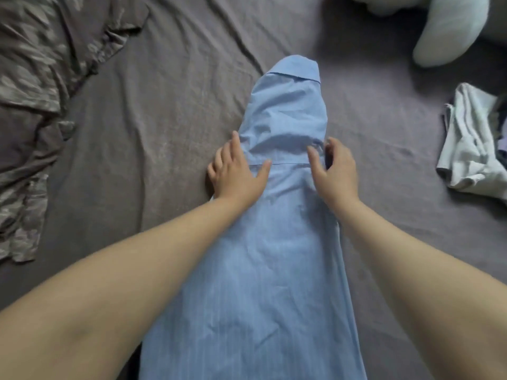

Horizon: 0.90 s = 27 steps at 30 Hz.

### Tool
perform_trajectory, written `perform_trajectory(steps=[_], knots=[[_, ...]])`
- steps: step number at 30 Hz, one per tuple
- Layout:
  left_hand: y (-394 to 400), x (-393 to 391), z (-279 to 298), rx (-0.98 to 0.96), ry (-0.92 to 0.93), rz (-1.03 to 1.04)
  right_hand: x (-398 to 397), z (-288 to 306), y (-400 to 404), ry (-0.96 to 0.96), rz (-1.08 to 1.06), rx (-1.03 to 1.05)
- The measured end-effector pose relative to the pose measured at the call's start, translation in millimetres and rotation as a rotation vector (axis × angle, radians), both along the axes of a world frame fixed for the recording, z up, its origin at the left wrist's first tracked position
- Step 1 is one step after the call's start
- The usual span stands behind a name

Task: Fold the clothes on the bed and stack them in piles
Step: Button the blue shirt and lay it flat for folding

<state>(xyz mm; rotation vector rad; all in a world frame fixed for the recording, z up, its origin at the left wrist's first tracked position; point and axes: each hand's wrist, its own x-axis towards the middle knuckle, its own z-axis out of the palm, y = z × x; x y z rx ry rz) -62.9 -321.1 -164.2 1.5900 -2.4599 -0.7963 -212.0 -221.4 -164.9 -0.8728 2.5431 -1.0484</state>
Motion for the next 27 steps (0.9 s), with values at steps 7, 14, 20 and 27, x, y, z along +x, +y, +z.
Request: perform_trajectory(steps=[7,14,20,27], knots=[[-106.6,-58.9,28.0,1.005,0.361,0.229,-59.9,36.0,-82.2,-0.759,-0.172,0.095],[-97.3,-59.0,60.5,0.917,0.457,0.171,-33.5,71.9,-66.6,-0.692,-0.064,-0.204],[-29.3,11.5,125.1,0.596,0.719,-0.189,5.8,134.7,25.8,-0.572,0.252,-0.182],[77.7,142.6,47.7,-0.103,0.153,-0.825,64.4,74.0,146.6,-0.209,0.823,0.544]])
